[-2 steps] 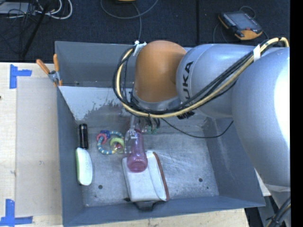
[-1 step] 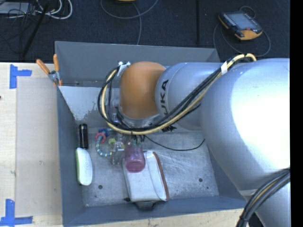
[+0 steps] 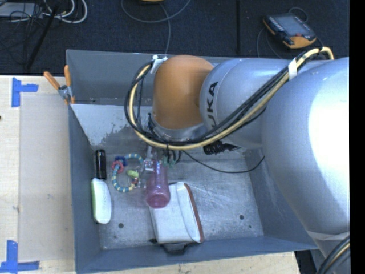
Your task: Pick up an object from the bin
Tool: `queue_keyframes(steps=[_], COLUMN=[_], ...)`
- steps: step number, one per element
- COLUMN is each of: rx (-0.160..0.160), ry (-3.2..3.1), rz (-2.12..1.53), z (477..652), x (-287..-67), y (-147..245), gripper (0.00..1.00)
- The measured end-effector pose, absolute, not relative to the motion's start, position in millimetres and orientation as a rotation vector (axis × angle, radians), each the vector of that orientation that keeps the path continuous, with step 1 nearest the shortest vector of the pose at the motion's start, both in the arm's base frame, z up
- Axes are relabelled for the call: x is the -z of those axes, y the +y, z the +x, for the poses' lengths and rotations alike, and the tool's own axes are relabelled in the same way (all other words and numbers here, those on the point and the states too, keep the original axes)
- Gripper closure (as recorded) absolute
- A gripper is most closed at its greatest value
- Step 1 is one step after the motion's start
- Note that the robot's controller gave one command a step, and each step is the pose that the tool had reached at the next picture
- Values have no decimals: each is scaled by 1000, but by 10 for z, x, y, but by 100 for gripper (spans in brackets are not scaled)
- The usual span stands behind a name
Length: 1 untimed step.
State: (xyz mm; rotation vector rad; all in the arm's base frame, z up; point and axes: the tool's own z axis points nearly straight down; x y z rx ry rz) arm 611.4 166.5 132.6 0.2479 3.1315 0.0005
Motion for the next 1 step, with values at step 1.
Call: queue_keyframes(steps=[1], rx=[-4], ry=[3127], rz=[130], z=[6177], x=[-1120], y=[1696], gripper=[0])
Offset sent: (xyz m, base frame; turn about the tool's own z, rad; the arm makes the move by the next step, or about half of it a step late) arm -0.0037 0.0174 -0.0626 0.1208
